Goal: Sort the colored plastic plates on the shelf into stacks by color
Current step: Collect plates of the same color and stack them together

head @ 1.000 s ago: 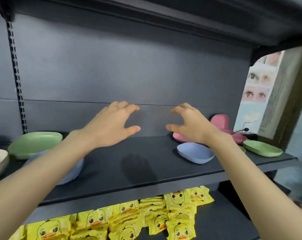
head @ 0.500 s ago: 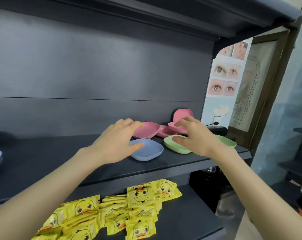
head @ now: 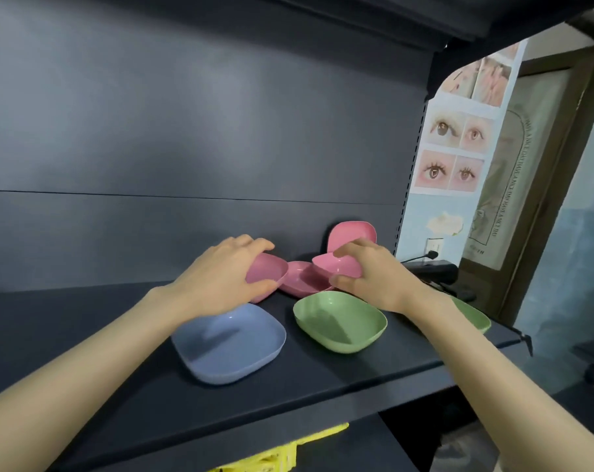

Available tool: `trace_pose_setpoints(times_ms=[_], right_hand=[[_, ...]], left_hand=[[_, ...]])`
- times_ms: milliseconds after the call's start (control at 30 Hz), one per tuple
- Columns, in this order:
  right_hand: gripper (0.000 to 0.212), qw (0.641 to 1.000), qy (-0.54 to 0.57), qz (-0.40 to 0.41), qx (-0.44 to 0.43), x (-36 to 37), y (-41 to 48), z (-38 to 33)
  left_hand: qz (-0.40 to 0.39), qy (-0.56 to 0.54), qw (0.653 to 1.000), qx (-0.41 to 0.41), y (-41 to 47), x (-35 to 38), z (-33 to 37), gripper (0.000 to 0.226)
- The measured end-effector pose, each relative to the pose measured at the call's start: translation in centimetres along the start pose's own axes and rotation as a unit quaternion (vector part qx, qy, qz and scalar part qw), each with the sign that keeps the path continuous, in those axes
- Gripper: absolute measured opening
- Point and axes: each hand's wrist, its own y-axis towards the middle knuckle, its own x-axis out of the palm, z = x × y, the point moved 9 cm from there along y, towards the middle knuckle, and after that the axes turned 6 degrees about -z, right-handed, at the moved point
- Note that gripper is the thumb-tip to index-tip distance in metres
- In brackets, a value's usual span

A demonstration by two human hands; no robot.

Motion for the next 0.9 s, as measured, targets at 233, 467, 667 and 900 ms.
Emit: trace_pose_setpoints(times_ms=[233, 467, 667, 900], right_hand=[[0.047, 1.0, 0.01, -0.023, -0.016, 2.6, 8.9, 4.2], [0.053, 0.997, 0.022, -0.077, -0.004, 5.1, 14.3, 8.6], [0.069, 0.992, 0.022, -0.124, 0.014, 6.2, 16.6, 11.9], [0.091, 0.984, 0.008, -0.165, 0.067, 7.7, 17.1, 15.3]], left_hand=[[-0.028, -0.01, 0.998, -0.059, 6.3, 3.2, -6.0, 0.061], [-0.113, -0.008, 0.985, -0.129, 10.2, 7.8, -11.1, 0.077], [-0.201, -0.019, 0.956, -0.213, 10.7, 11.2, -15.0, 0.126], [-0.202, -0.032, 0.948, -0.244, 11.6, 12.8, -15.9, 0.094]])
